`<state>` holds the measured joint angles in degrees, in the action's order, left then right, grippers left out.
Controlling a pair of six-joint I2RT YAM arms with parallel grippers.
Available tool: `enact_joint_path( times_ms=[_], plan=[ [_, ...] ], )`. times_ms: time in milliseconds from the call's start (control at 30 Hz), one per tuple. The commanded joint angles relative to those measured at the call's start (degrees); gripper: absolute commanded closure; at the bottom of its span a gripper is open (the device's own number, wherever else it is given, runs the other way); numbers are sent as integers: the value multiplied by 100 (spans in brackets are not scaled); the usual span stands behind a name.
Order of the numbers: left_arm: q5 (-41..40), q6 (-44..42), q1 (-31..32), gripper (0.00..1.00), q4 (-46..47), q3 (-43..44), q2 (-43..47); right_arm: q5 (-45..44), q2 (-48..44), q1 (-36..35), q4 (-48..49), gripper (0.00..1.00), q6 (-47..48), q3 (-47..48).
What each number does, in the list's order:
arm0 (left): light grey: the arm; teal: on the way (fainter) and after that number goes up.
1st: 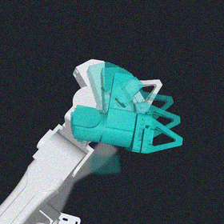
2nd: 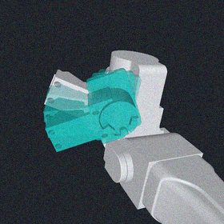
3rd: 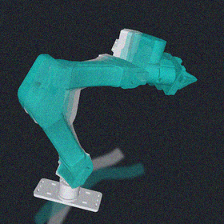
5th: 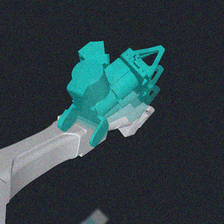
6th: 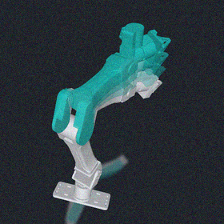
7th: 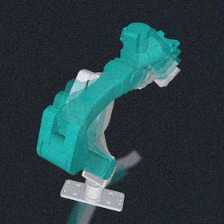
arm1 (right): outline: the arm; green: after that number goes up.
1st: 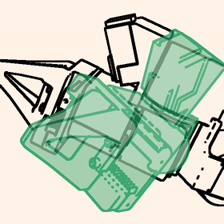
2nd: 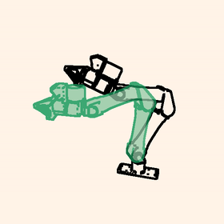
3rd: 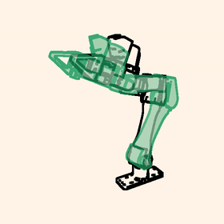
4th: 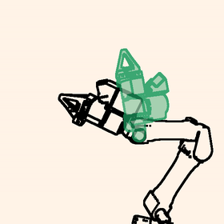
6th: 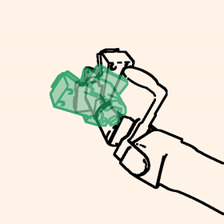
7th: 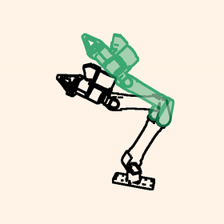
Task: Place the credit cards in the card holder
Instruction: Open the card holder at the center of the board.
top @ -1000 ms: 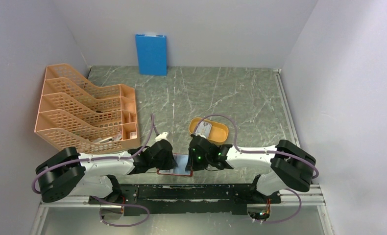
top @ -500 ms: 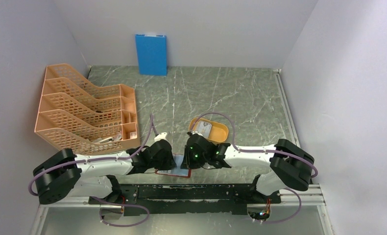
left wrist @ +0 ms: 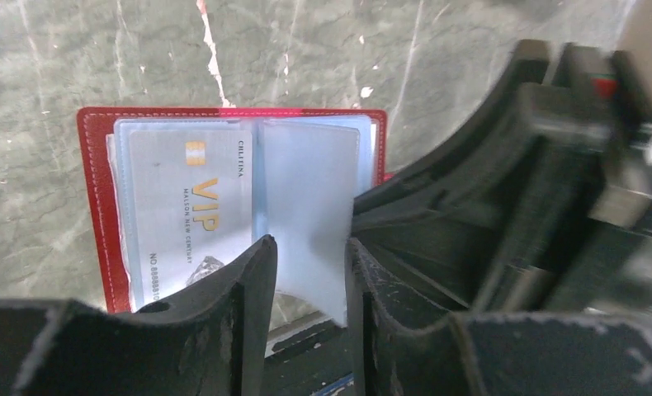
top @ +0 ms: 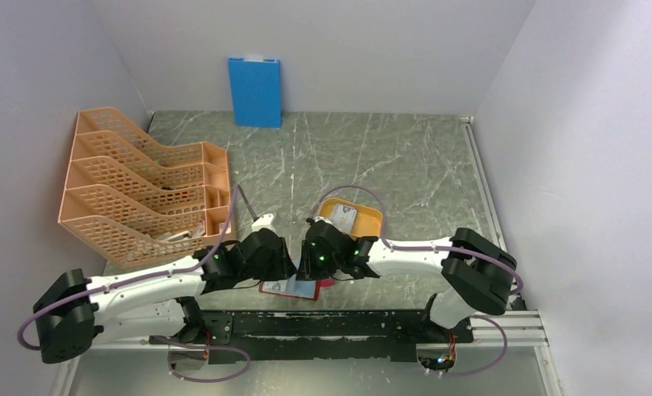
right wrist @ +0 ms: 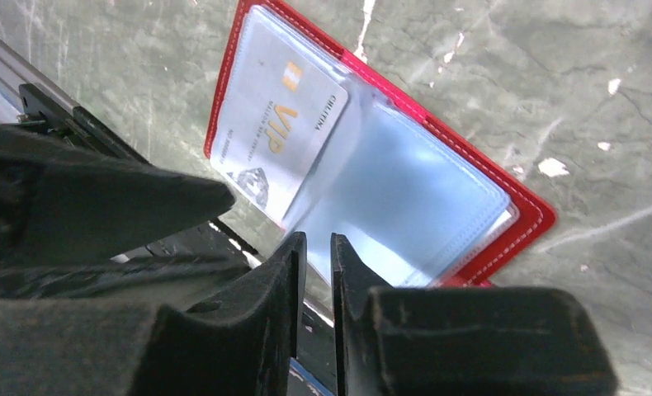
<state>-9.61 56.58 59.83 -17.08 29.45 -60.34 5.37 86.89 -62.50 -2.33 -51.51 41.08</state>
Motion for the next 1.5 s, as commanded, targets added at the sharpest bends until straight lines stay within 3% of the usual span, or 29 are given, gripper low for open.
enact_joint_path(
  times_ms=[0, 267, 400, 533, 1000, 1200, 1467],
  plan=[
    [-365, 5, 22, 59, -634, 283, 479, 97, 252, -42, 140, 78, 138, 278],
    [-760, 175, 20, 59, -1246, 308, 1210, 289, 878, -45, 209, 74, 216, 748],
    [-729, 127, 12, 60, -969, 126, 1344, 296, 1173, -43, 174, 71, 259, 895],
    [-683, 126, 13, 62, -705, 19, 1058, 108, 882, -34, 167, 65, 187, 758],
    [-950, 292, -33, 65, -296, -396, 26, -749, -559, -3, -725, 60, 73, -230],
    [-875, 416, -47, 66, -187, -674, -142, -1032, -670, -12, -989, 51, 111, -392],
    [-761, 530, -46, 65, -200, -827, 264, -1104, -555, 83, -781, 52, 41, -632]
  ],
)
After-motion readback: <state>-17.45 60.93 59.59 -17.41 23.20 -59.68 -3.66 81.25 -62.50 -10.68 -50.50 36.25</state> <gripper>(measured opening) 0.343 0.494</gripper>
